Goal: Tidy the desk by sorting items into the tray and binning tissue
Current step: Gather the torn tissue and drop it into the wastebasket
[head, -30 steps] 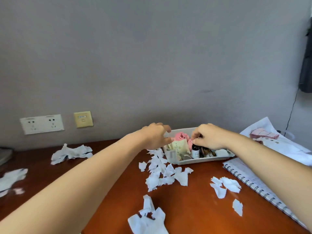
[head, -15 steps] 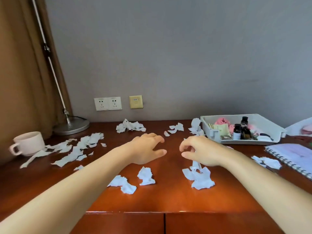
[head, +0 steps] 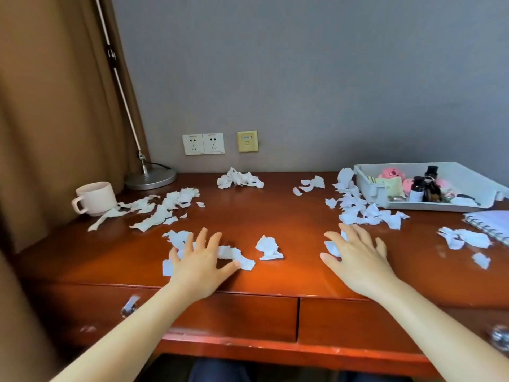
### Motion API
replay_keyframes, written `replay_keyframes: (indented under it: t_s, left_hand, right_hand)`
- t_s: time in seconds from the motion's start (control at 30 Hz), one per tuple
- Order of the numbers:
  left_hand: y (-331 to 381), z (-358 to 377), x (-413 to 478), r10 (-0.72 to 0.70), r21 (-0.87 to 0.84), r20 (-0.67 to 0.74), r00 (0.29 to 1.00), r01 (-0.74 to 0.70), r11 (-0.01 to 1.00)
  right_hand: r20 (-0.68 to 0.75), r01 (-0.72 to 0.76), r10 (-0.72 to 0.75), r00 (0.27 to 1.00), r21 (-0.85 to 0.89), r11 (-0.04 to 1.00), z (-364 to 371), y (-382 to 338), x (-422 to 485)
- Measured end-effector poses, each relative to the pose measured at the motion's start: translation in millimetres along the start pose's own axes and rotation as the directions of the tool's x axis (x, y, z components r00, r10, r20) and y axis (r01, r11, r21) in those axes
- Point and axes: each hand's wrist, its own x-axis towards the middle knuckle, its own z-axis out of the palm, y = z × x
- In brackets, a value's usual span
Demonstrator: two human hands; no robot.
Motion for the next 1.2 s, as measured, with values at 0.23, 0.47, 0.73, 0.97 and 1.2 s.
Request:
replay_keyframes:
  t_s: [0.23, 0.47, 0.73, 0.97, 1.2]
  left_hand:
    - [-13.6, 11.2, 6.1, -0.055, -0.05, -0.01, 0.998, 0.055, 0.997]
    - [-14.2, 16.0, 19.9, 0.117, -0.097, -0.026, 0.993, -0.12, 0.988]
    - [-12.4, 17.6, 32.7, 0.121, -0.24, -0.185, 0.975, -0.164, 0.957]
    - [-12.2, 15.2, 28.9, 0.045, -0.201, -0.073, 0.996, -0.059, 0.978]
    - [-9.0, 14.4, 30.3, 0.198, -0.112, 0.002, 0.98, -0.197, 0.974]
  right_hand:
    - [0.054, 0.004, -0.008, 0.999, 0.078, 0.997, 17.1, -15.8, 11.4]
    - [0.059, 0.173, -0.186, 0.981, 0.175, 0.969, 21.8, -39.3, 23.1]
    - [0.063, 0.304, -0.323, 0.944, 0.207, 0.93, 25.0, -63.6, 32.5]
    - [0.016, 0.345, -0.357, 0.934, 0.225, 0.911, 28.6, -82.1, 41.8]
    - [-0.027, 0.364, -0.37, 0.929, 0.256, 0.896, 30.0, -87.9, 46.0]
